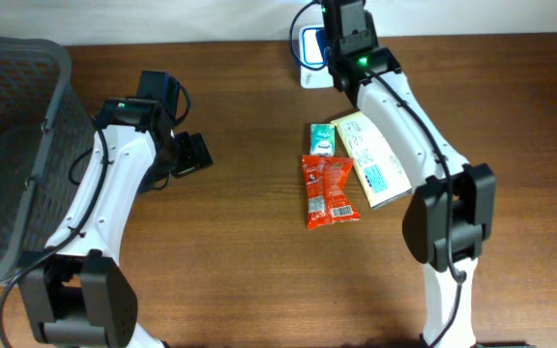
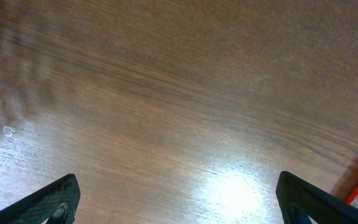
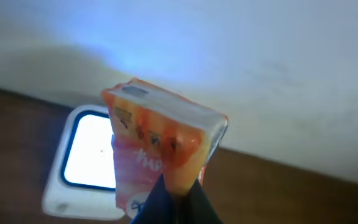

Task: Scan the item barcode
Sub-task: 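Move the orange tissue pack to the right table edge and release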

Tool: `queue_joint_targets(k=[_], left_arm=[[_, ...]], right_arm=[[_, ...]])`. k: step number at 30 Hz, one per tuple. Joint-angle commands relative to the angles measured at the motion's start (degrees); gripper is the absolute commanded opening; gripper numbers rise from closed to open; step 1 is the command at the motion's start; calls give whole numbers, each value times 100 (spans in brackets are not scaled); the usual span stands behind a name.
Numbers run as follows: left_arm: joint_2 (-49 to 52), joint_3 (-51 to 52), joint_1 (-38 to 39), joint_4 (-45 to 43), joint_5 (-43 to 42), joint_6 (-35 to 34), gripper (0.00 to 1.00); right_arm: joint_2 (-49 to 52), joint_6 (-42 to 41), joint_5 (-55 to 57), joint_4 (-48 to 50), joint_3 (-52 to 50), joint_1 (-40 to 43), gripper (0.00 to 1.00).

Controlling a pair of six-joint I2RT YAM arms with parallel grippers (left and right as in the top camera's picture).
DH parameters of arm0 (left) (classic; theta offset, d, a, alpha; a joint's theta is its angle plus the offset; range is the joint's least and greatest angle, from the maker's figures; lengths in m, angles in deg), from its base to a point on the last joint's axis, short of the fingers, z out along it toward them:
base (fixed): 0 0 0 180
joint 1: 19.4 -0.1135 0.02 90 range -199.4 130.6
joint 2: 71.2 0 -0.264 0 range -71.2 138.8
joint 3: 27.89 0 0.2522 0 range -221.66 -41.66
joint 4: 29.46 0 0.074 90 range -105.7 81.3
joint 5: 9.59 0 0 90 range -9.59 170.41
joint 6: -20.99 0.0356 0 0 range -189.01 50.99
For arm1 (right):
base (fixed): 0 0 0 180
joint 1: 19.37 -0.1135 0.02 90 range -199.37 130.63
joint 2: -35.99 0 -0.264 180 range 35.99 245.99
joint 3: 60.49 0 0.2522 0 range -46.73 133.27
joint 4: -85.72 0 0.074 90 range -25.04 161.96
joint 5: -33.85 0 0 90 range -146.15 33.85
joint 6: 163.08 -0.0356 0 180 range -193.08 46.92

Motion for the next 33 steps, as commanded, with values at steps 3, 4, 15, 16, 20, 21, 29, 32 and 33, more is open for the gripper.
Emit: queue_joint_targets(k=[3, 4, 15, 16, 20, 21, 29, 32, 33], left_arm=[[52, 17, -9, 7, 79, -9, 99], [52, 17, -9, 7, 79, -9, 99], [52, 17, -9, 7, 79, -9, 99], [52, 17, -9, 7, 79, -9, 99], [52, 17, -9, 7, 79, -9, 99], [52, 17, -9, 7, 79, -9, 99], [52, 17, -9, 7, 79, -9, 99], [52, 17, -9, 7, 79, -9, 99], [52, 17, -9, 7, 79, -9, 99]], right_arm=[[614, 1261, 302, 507, 59, 4, 4], [634, 1259, 341, 546, 59, 4, 4], [699, 402, 264, 603, 59, -35, 4], [682, 11, 420, 579, 61, -35, 4], [319, -1482, 988, 269, 66, 111, 4], [101, -1904, 938, 103, 79, 260, 4], [-1019, -3060, 553, -1976, 81, 2363, 4], [-909, -3287, 260, -2953, 57, 3375, 4], [-872, -3294, 48, -3086, 57, 3591, 4]])
